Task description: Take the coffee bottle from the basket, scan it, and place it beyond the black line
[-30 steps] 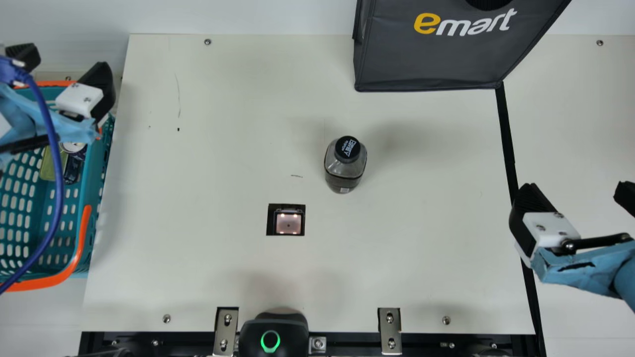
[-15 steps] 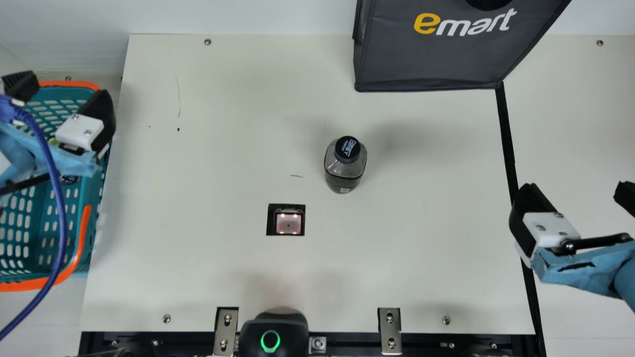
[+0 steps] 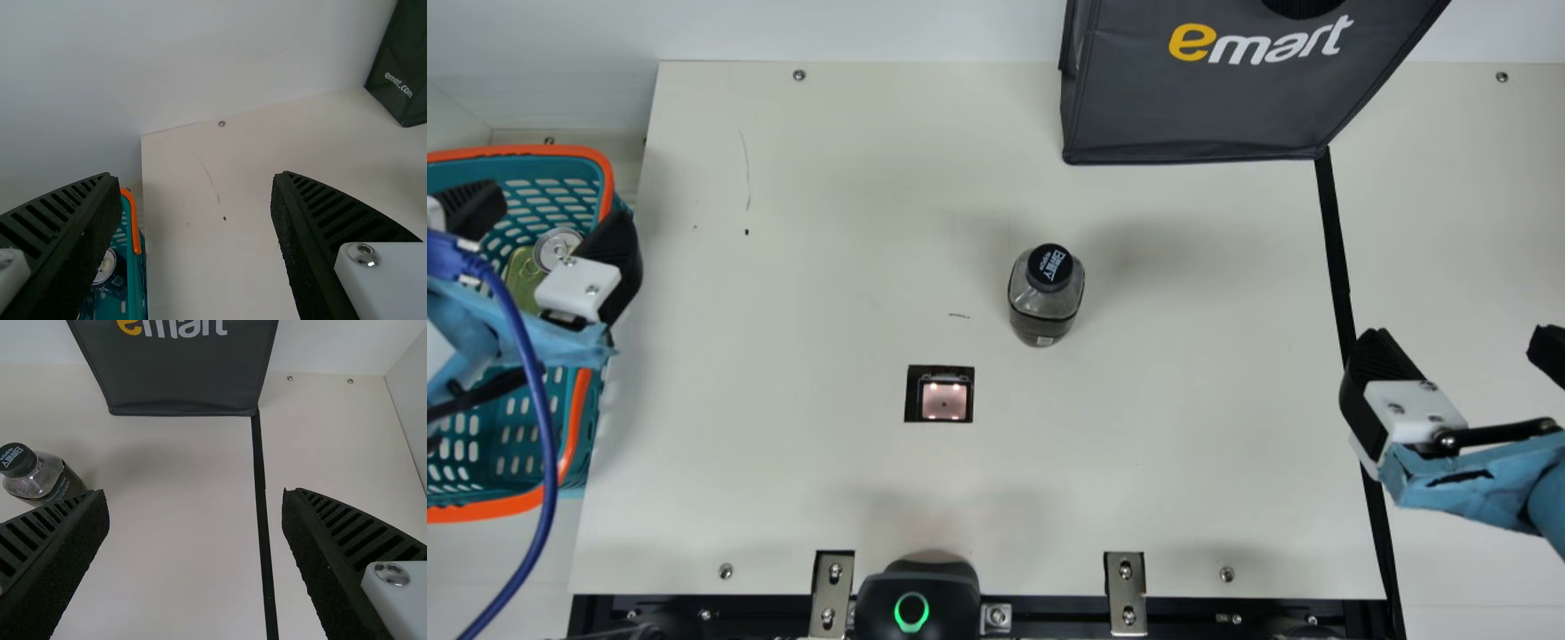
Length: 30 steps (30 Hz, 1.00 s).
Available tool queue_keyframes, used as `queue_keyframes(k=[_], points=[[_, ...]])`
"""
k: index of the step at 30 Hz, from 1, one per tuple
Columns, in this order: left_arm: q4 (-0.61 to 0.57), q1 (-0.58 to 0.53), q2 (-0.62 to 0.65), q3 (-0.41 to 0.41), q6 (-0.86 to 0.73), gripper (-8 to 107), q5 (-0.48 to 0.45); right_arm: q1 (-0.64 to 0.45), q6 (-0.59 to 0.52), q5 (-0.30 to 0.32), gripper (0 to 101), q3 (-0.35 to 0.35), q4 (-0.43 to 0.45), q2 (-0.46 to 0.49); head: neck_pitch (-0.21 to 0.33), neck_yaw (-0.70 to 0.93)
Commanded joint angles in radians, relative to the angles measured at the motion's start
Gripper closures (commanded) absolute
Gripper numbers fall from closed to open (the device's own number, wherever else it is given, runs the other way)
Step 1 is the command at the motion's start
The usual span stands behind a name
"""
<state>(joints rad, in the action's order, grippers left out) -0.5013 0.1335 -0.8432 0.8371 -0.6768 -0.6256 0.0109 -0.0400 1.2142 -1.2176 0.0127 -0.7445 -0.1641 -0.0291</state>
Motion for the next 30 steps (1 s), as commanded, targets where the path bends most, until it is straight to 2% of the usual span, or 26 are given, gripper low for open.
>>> queue_keyframes(k=[1, 30], points=[[0.008, 0.002, 0.014, -0.008, 0.009, 9, -0.007, 0.000, 0.000, 0.000, 10, 0.000, 0.000, 0.000, 0.026, 0.002], [0.175, -0.036, 0.191, -0.089, 0.202, 9, -0.101, 0.000, 0.000, 0.001, 10, 0.000, 0.000, 0.000, 0.026, 0.002]])
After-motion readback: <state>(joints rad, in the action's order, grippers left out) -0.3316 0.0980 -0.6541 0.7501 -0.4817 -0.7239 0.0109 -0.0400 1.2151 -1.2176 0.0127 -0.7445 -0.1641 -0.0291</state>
